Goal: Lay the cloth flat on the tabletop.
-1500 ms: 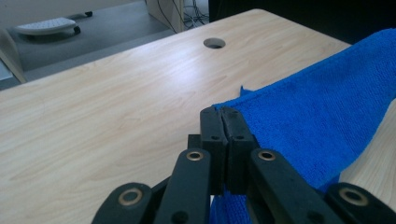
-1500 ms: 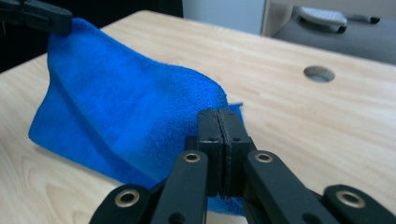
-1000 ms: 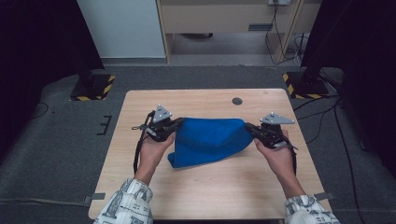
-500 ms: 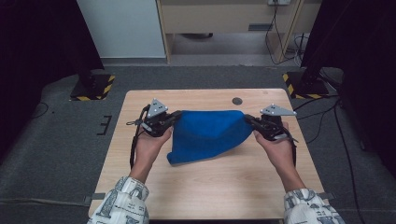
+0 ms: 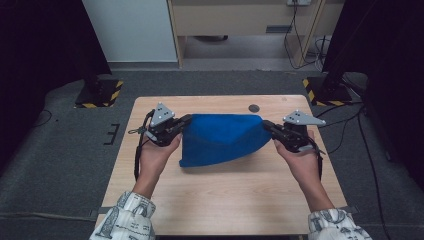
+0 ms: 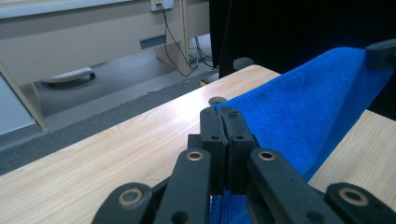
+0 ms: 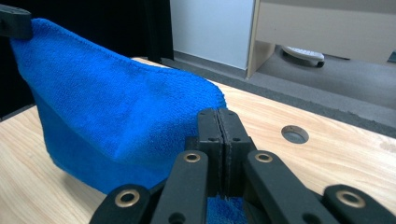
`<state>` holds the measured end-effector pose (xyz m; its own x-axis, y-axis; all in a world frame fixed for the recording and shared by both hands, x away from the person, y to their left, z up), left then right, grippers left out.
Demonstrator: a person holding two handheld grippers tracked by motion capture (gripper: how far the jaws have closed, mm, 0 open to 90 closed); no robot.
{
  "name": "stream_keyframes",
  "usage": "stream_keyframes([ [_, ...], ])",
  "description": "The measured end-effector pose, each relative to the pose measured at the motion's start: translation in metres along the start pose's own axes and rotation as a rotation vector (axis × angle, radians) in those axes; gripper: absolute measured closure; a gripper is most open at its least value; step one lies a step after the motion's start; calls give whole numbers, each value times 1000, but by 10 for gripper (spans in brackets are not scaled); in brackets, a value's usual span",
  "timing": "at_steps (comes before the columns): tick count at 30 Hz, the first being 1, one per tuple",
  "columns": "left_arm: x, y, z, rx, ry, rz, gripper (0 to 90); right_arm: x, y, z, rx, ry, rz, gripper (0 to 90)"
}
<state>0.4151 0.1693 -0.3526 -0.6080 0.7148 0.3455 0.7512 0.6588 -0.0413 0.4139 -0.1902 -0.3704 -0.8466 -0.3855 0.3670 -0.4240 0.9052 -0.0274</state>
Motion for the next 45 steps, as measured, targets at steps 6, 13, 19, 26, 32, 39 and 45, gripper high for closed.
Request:
stream_keyframes([
  [6,3,2,-1,6,-5,-4,885,6,0,-6,20,-2,3,891],
  [13,2,3,0,10,-5,-3,885,7,-1,-7,23,3,0,891],
  [19,3,3,1,10,-2,-6,885,6,-2,-7,9,4,-9,891],
  [26,9,0,0,-1,-30,-5,886,13,-1,-9,-1,-15,-41,891],
  [32,25,-8,-1,-1,-80,8,886,33,1,-15,17,-49,-45,891],
  [39,48,-31,-4,-32,-129,20,886,63,9,-21,51,-90,-54,891],
  [45,71,-61,-9,-83,-131,37,886,96,13,-20,63,-142,-64,890],
])
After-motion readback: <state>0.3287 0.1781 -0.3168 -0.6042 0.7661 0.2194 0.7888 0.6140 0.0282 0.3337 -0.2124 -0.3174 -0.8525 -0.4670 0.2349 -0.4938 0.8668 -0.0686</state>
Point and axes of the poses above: each handheld gripper's, and its own axes: x roughly backward along the jaws, z roughly out of its underside, y roughly to its left, the point moved 1 cm from there along -x, roughly forward along the jaws, and after that the axes turned 11 degrees about z, right-handed, at the moved point
